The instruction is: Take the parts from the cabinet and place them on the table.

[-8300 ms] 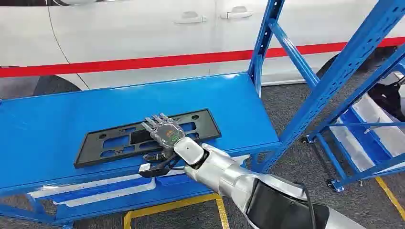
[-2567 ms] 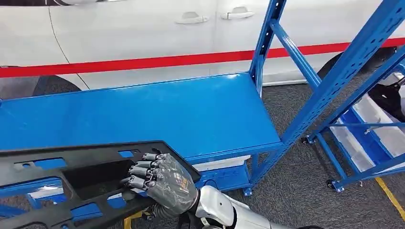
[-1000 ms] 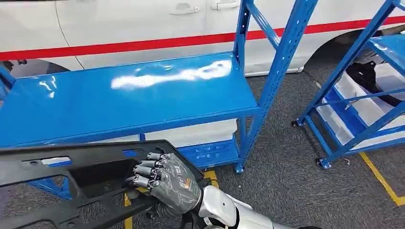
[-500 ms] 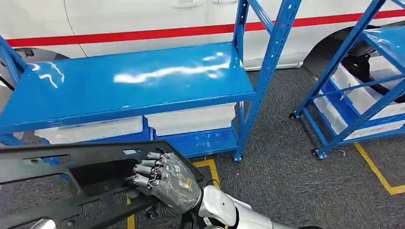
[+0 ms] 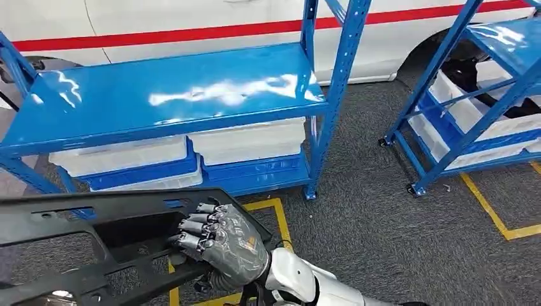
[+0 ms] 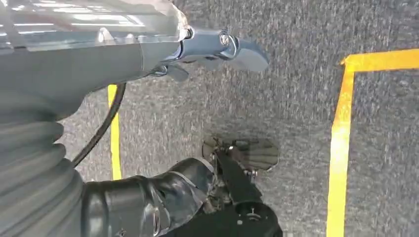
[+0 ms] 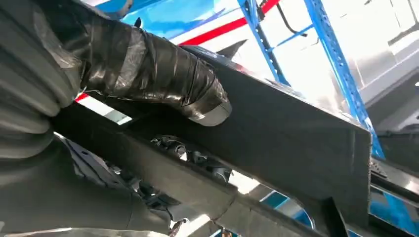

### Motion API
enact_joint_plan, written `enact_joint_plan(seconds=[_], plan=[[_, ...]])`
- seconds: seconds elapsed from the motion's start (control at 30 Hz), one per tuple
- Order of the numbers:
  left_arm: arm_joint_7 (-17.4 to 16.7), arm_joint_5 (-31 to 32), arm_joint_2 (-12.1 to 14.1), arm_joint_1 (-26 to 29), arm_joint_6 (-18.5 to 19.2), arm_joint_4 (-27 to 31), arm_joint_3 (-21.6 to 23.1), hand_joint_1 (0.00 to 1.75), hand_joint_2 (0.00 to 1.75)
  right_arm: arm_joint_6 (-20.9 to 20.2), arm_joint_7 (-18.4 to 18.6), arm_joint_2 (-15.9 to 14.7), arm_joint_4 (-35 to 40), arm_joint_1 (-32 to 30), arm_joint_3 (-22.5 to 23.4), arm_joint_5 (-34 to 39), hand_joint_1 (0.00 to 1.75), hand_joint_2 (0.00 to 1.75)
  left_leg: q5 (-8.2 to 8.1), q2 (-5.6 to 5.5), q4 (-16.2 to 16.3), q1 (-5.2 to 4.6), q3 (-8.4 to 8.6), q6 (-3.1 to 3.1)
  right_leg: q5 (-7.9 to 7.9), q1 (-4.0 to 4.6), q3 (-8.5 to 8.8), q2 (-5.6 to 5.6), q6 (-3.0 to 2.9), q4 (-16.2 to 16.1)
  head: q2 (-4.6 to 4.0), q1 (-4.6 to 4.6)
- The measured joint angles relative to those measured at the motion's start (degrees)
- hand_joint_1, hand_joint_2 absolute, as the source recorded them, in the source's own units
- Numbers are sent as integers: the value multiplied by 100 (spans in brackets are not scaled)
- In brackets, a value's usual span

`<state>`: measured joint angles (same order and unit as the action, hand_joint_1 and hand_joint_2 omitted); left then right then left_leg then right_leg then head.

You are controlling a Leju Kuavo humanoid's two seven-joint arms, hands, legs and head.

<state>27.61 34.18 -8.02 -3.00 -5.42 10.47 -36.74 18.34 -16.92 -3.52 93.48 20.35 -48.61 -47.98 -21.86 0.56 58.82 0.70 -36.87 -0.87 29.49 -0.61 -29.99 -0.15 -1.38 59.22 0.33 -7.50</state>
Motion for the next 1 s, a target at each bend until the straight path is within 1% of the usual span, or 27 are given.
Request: enact_joint_plan(seconds=[0.03,0.07,0.13,0.17,0.2,0.23,0.27,0.3,0.33,0.37,0.4,0.47,0.5,0.53,0.57,0.6,0.63,0.67,0.7,0.73,0.77,0.8,0.83,0.87,0.9,0.93,1.0], plan=[[2,0,2,-10,0,0,-7,0,175,0,0,4,-9,8,-4,2,175,175,-192,-17,91,29,-54,-29,-71,-11,-53,-33,-47,-3,0,2],[0,2,2,-8,0,0,-7,0,175,2,0,11,-9,9,-7,2,175,175,-541,-18,298,26,-133,-51,-129,-13,-140,-32,-104,-8,-2,11],[-2,2,0,3,7,0,-9,0,175,9,0,13,-11,-1,-4,7,175,175,-1258,-18,1092,36,-309,-91,-281,0,-330,-35,-124,-4,-2,11],[-2,2,0,-1,11,0,-11,0,175,11,0,13,-20,-5,-7,17,175,175,-1388,-18,1466,36,-354,-104,-358,7,-429,-39,-121,2,0,11],[-2,2,0,-10,11,0,-15,0,175,13,0,13,-24,-12,-7,22,175,175,-1311,-18,1661,36,-323,-106,-431,10,-511,-44,-115,12,0,13],[-2,2,0,-16,11,0,-22,0,175,15,0,13,-24,-16,-7,28,175,175,-1089,-18,1672,36,-217,-104,-499,10,-612,-51,-105,25,-2,13],[-2,2,0,-23,11,0,-31,0,175,15,0,13,-24,-16,-7,33,175,175,-833,-18,1503,36,-22,-98,-561,10,-708,-51,-94,39,0,13],[-6,2,2,-22,11,0,-35,0,175,15,0,13,-24,-16,-7,35,175,175,-651,-18,1097,36,317,-78,-622,9,-797,-49,-76,58,0,13],[-11,2,4,-22,11,0,-37,0,175,17,0,15,-24,-15,-7,35,175,175,-684,-27,539,34,741,-41,-681,9,-853,-45,-54,79,0,15],[-11,2,7,-32,11,7,-37,0,175,20,0,24,-24,-15,-7,35,175,175,-891,-33,35,-5,1075,-16,-716,37,-888,-41,-22,101,0,13],[-9,2,7,-35,11,7,-42,0,175,24,0,24,-24,-14,-7,37,175,175,-1008,-34,-273,-11,1208,11,-772,34,-902,-57,16,102,0,11],[-7,4,7,-37,13,7,-46,0,175,31,-4,24,-26,-10,-7,37,175,175,-931,-42,-225,-46,1109,66,-911,7,-895,-77,80,27,0,13],[-9,9,5,-29,13,7,-48,0,175,31,-4,22,-26,-13,-7,37,175,175,-844,-33,-267,-35,1066,114,-985,31,-903,-68,123,-1,-2,7],[-9,9,-7,-40,15,7,-48,0,175,33,-4,15,-40,-21,-7,37,175,175,-749,22,-289,7,1017,169,-831,-2,-950,-25,146,67,0,11],[-13,9,-7,-36,24,7,-48,0,175,37,-4,15,-39,-18,-7,37,175,175,-694,17,-290,5,941,223,-521,0,-1015,-13,163,224,-2,4],[-9,2,-7,-31,65,7,-50,0,175,42,-4,15,-42,-21,-7,37,175,175,-646,30,-285,5,848,256,-106,-5,-1100,-12,171,571,0,11],[9,-9,-4,-27,114,7,-55,0,175,48,-4,13,-42,-25,-7,35,175,175,-592,29,-280,0,774,273,189,-11,-1187,-13,191,972,-2,6],[20,-9,-2,-30,144,7,-68,0,175,50,-4,11,-44,-31,-7,33,175,175,-524,30,-275,-6,696,279,346,-16,-1270,-13,209,1398,-2,7],[22,-7,-2,-30,140,7,-81,0,175,55,-4,11,-50,-38,-7,33,175,175,-454,32,-263,-8,603,273,279,-17,-1314,-12,222,1727,-2,9],[22,-2,-2,-31,135,7,-92,0,175,66,-4,11,-57,-42,-7,22,175,175,-395,33,-244,-8,507,260,23,-17,-1272,-13,226,1852,-2,6],[22,2,-2,-29,129,7,-96,0,175,72,-4,11,-59,-42,-7,-4,175,175,-348,33,-218,-8,415,242,-238,-17,-1111,-13,218,1728,-2,9],[20,6,-4,-26,127,7,-98,0,175,77,-4,11,-59,-41,-7,-22,175,175,-313,32,-182,-8,342,226,-380,-16,-836,-13,197,1395,-2,6],[20,13,-7,-24,127,7,-98,0,175,81,0,11,-59,-40,-7,-15,175,175,-288,28,-147,-8,287,201,-369,-15,-436,-13,162,861,-2,9],[22,20,-15,-21,127,7,-101,0,175,83,4,13,-59,-38,-7,4,175,175,-269,23,-108,-26,244,172,-95,11,-68,-14,122,322,0,9],[24,24,-17,-22,122,7,-101,0,175,87,7,13,-59,-45,-7,24,175,175,-250,16,-70,-33,230,143,49,28,93,-15,108,39,0,13],[31,26,-15,-31,118,7,-105,0,175,87,9,13,-59,-50,-7,44,175,175,-223,18,-47,-34,207,102,95,34,76,-13,91,-24,0,6],[33,26,-18,-27,116,7,-114,0,175,87,13,15,-59,-71,-7,63,175,175,-160,24,-88,-23,201,19,44,47,44,-3,21,-30,0,9]])
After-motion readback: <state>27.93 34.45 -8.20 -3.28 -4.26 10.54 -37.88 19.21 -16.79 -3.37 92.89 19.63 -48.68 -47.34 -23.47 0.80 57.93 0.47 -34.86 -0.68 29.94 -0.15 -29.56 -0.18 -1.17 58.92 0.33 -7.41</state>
